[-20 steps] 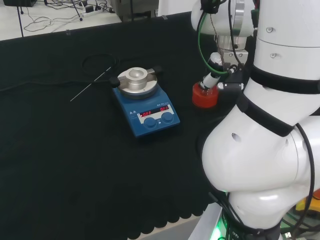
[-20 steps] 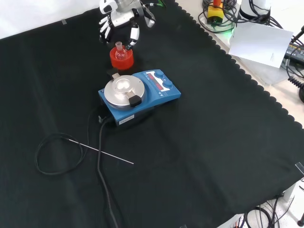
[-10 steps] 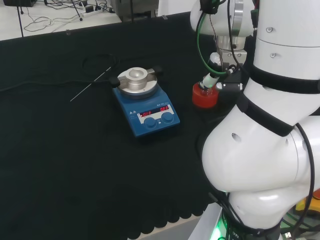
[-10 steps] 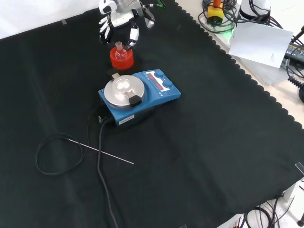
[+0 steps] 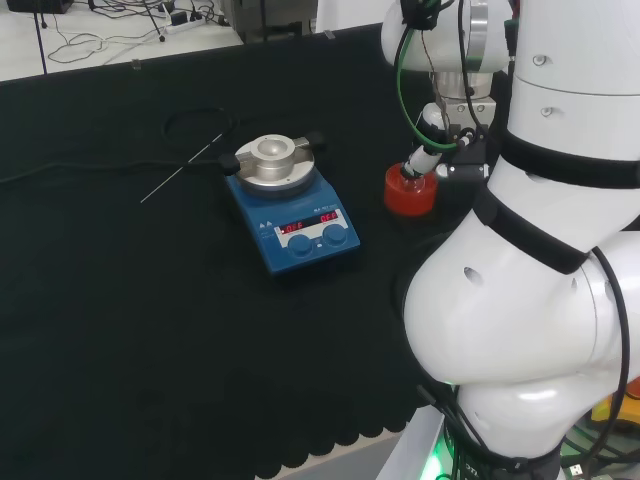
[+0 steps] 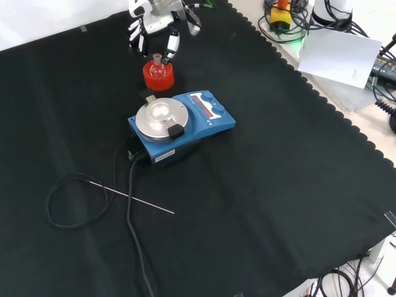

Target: Pick up the round-bottom flask.

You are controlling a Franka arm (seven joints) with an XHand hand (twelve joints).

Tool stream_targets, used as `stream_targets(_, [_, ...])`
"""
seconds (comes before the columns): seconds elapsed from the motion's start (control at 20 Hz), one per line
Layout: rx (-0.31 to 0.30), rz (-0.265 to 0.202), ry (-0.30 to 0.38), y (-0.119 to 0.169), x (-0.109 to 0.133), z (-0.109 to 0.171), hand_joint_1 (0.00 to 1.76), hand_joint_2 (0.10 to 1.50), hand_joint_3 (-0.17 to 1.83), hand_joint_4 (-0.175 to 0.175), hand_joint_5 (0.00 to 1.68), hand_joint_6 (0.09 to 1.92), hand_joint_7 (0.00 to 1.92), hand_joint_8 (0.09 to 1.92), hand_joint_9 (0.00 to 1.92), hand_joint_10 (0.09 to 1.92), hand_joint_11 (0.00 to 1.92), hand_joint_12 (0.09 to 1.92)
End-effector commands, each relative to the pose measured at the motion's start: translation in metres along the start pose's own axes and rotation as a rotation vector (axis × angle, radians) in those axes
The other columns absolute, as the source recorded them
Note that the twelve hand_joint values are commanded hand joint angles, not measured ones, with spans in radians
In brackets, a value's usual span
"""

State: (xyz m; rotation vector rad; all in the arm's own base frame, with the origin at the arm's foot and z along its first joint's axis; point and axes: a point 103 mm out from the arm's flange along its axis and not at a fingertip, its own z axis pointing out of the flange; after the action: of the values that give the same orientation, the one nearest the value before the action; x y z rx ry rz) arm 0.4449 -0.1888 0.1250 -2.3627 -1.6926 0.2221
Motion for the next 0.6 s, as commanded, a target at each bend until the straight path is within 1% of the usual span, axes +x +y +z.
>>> stream_targets(0.05, [-0.014,0.003,-0.023,-0.001,0.004,-0.009,1.07,0.75,0.61,0.175,1.12,0.91,0.41,0.72,0.64,0.62,0.25,1.36])
stream_targets(0.25, [-0.028,-0.009,-0.024,-0.002,0.008,-0.017,1.08,0.73,0.63,0.175,1.13,0.92,0.42,0.72,0.65,0.62,0.25,1.36])
stream_targets(0.45, [-0.002,-0.030,-0.033,-0.003,0.014,-0.027,1.08,0.72,0.65,0.175,1.13,0.91,0.43,0.72,0.66,0.62,0.26,1.36])
stream_targets(0.6, [0.020,-0.041,-0.048,-0.004,0.021,-0.042,1.08,0.72,0.66,0.175,1.14,0.91,0.43,0.72,0.66,0.62,0.26,1.36])
